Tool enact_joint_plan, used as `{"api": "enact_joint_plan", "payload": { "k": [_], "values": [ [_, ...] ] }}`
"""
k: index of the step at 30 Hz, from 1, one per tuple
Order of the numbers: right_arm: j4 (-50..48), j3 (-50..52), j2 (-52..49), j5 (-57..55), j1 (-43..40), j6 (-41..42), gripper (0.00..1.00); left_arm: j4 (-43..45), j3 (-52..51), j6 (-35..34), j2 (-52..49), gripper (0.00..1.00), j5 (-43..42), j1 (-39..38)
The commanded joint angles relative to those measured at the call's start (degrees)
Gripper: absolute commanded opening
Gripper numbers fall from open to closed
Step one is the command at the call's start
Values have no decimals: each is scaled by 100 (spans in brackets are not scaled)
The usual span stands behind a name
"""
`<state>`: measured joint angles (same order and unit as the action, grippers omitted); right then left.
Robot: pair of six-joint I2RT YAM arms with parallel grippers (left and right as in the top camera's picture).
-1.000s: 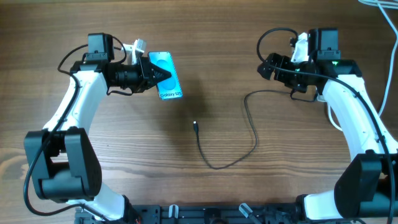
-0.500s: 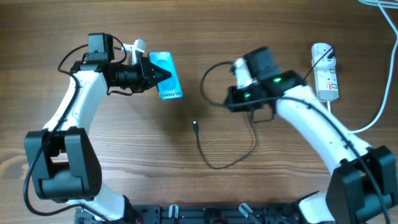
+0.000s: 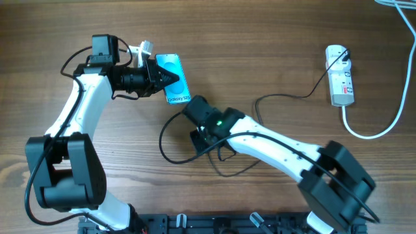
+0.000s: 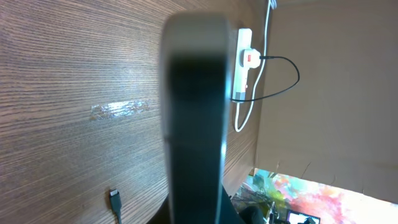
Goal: Plug charger to phone and switch on socket
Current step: 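Move the right gripper down over the black cable's USB-C plug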
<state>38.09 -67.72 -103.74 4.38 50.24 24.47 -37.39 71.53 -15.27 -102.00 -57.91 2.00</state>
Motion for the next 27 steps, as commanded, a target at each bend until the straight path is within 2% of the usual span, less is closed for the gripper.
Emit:
{"api": "enact_joint_plan", "payload": {
  "k": [1, 4, 10, 19, 21, 24, 27],
  "values": [
    [-238, 37, -323, -291, 7, 120, 51, 2, 48, 157, 105, 4, -111, 15],
    [-343, 37, -369, -730, 7, 120, 51, 0, 48, 157, 105, 4, -90, 15],
    [-334, 74, -409, -916, 7, 417, 51, -37, 48, 136, 105, 4, 175, 39],
    [-505, 74, -743, -562, 7, 450, 52, -358, 48, 70, 103, 4, 210, 741],
    [-483, 74, -743, -564, 7, 573, 48, -387, 48, 68, 96, 4, 232, 835],
    [-483, 74, -743, -564, 7, 616, 36, -431, 48, 68, 96, 4, 391, 914],
    [-501, 74, -743, -566, 7, 669, 33, -448, 48, 70, 96, 4, 402, 916]
  ]
}}
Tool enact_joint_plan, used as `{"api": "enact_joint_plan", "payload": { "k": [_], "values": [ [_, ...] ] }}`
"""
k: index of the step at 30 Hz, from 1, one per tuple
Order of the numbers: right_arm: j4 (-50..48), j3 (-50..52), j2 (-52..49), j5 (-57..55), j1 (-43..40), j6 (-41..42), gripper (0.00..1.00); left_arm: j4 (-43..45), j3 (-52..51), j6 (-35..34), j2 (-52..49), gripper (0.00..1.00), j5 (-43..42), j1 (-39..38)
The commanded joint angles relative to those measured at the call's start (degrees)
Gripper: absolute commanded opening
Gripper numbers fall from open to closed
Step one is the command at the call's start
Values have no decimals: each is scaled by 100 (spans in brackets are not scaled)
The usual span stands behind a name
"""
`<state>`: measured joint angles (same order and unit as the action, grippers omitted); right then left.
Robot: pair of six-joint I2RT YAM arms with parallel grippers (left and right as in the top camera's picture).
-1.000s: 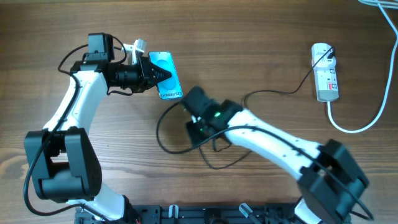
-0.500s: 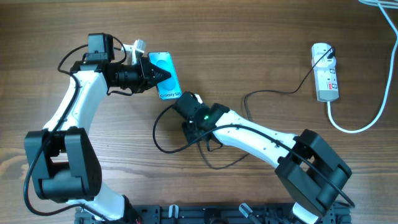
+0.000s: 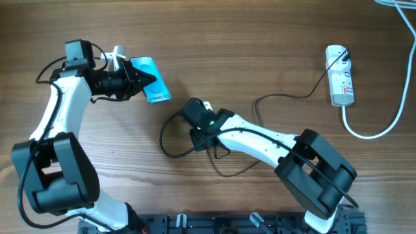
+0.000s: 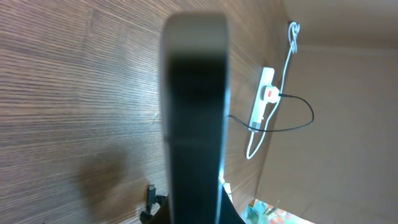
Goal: Plug charger to phone and switch on socket
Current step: 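Move the right gripper down over the black cable's USB-C plug, then close the right gripper on the cable just behind the plug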
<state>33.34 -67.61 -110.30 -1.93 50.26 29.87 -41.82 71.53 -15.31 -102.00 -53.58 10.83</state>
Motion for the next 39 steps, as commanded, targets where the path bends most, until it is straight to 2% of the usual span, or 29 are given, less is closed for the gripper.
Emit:
{"api": "enact_joint_plan", "payload": {
  "k": [1, 9, 12, 15, 17, 21, 24, 28, 33, 34, 35, 36, 39],
  "values": [
    [-20, 63, -87, 66, 4, 166, 31, -4, 48, 74, 96, 4, -31, 33],
    [142, 63, -94, 17, 2, 304, 30, -7, 48, 74, 96, 4, -33, 33],
    [111, 63, -212, 2, 2, 289, 21, -7, 48, 76, 96, 4, -33, 33],
    [15, 61, -372, 26, 2, 286, 18, -11, 48, 74, 96, 4, -33, 33],
    [46, 61, -372, 48, -2, 260, 7, -24, 48, 74, 96, 4, -33, 33],
    [44, 61, -372, 66, -2, 262, 5, -26, 48, 74, 96, 4, -33, 33],
    [-94, 61, -372, -221, -2, 98, 4, -31, 46, 76, 96, 4, -33, 33],
    [-461, 61, -372, -1137, -44, -704, 4, -28, 48, 76, 96, 4, -33, 33],
    [-647, 61, -372, -634, -302, -1169, 4, -31, 48, 79, 96, 4, -31, 33],
    [-671, 61, -372, -350, -343, -1163, 9, -28, 48, 79, 96, 4, -31, 33],
    [-675, 61, -372, -240, -354, -1161, 25, -28, 46, 79, 96, 4, -31, 33],
    [-671, 61, -372, -229, -352, -1141, 36, -28, 48, 79, 96, 4, -31, 33],
    [-682, 61, -372, -232, -352, -1040, 51, -31, 48, 79, 96, 4, -31, 33]
  ]
}}
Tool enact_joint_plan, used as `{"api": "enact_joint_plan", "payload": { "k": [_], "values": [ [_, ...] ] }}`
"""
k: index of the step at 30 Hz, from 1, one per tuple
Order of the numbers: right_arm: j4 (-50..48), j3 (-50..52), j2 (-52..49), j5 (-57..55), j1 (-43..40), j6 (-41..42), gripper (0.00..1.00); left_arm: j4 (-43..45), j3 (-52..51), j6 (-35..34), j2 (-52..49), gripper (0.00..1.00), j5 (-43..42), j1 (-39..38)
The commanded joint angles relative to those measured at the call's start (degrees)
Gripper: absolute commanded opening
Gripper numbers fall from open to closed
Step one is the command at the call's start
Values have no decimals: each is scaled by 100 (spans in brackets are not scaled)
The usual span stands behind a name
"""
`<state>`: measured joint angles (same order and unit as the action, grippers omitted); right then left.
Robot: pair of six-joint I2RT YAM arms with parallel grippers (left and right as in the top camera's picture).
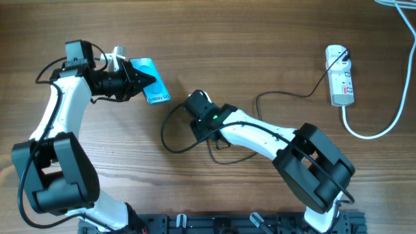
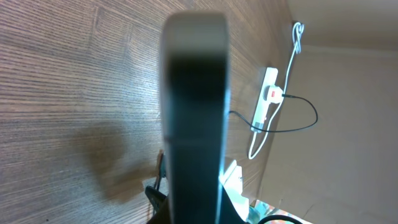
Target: Plug charger to phone and switch on socket
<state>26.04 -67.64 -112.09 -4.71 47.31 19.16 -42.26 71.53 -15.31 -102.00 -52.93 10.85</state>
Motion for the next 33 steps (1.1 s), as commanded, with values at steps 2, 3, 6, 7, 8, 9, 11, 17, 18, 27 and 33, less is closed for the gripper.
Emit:
{"api": "enact_joint_plan", "payload": {
  "k": [2, 3, 6, 7, 8, 9, 11, 17, 18, 27, 33],
  "values": [
    [48, 63, -192, 46, -57, 50, 55, 0, 46, 79, 96, 4, -96, 31],
    [55, 63, -199, 46, -57, 57, 54, -2, 48, 79, 96, 4, -96, 31],
    [81, 63, -260, -90, -57, 278, 57, -4, 48, 79, 96, 4, -98, 31],
    [81, 63, -291, -267, -59, 446, 59, -4, 48, 76, 96, 4, -96, 31],
    [55, 63, -315, -450, -70, 592, 60, -4, 46, 79, 96, 4, -96, 31],
    [37, 63, -317, -476, -87, 656, 60, -4, 48, 76, 96, 4, -98, 31],
    [52, 63, -319, -474, -140, 815, 59, -4, 46, 76, 96, 4, -98, 31],
    [52, 63, -321, -431, -170, 844, 26, -4, 48, 79, 96, 4, -96, 31],
    [52, 63, -321, -433, -170, 844, 22, -4, 48, 79, 96, 4, -98, 31],
    [68, 63, -321, -116, -170, 807, 11, -4, 48, 79, 96, 4, -96, 31],
    [81, 63, -321, -35, -170, 796, 4, -9, 48, 79, 96, 4, -98, 31]
  ]
}}
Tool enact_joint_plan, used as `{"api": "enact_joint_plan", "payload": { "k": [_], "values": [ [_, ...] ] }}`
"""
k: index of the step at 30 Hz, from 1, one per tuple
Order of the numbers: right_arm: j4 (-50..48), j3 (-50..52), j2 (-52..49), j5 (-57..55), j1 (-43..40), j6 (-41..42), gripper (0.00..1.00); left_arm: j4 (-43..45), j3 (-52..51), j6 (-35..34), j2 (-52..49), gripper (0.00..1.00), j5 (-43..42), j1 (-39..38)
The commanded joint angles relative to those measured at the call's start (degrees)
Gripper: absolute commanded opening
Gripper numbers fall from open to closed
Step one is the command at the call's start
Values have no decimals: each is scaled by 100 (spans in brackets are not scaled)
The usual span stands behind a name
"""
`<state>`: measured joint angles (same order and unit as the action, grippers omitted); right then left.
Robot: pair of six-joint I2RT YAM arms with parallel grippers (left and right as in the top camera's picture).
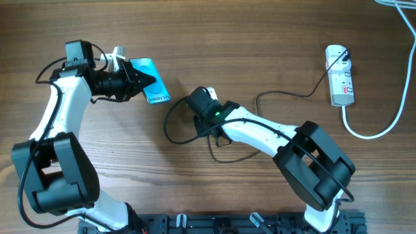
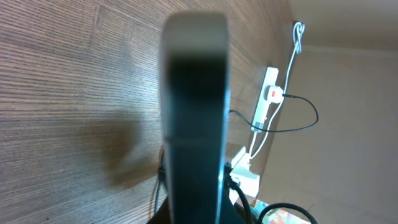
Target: Plug charger to phone and switch on socket
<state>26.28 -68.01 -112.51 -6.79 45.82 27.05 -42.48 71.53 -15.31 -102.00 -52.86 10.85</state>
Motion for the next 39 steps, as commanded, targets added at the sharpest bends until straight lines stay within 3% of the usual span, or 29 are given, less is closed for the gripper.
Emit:
{"api": "enact_joint_plan", "payload": {
  "k": [1, 6, 9, 14, 18, 24, 28, 39],
  "values": [
    [57, 101, -280, 229, -22, 9, 4, -7, 48, 79, 96, 4, -105, 31],
    [240, 35, 94, 1346, -365, -81, 4, -66, 48, 168, 96, 4, -105, 31],
    [284, 35, 866, 2481, -688, -1141, 4, -63, 48, 319, 96, 4, -151, 31],
    [422, 39, 1460, 4172, -841, -1279, 5, -63, 48, 339, 96, 4, -197, 31],
    [271, 173, 1443, 5366, -782, -1506, 4, -66, 48, 811, 96, 4, -898, 24],
    [-581, 433, 1443, 6234, -522, -1366, 4, -59, 48, 824, 96, 4, -931, 24],
    [-1139, 466, 1443, 6236, -450, -835, 4, -79, 48, 1473, 96, 4, -1488, 24],
    [-1558, 466, 1443, 6216, -455, -540, 4, -87, 48, 1661, 96, 4, -1504, 24]
  ]
}}
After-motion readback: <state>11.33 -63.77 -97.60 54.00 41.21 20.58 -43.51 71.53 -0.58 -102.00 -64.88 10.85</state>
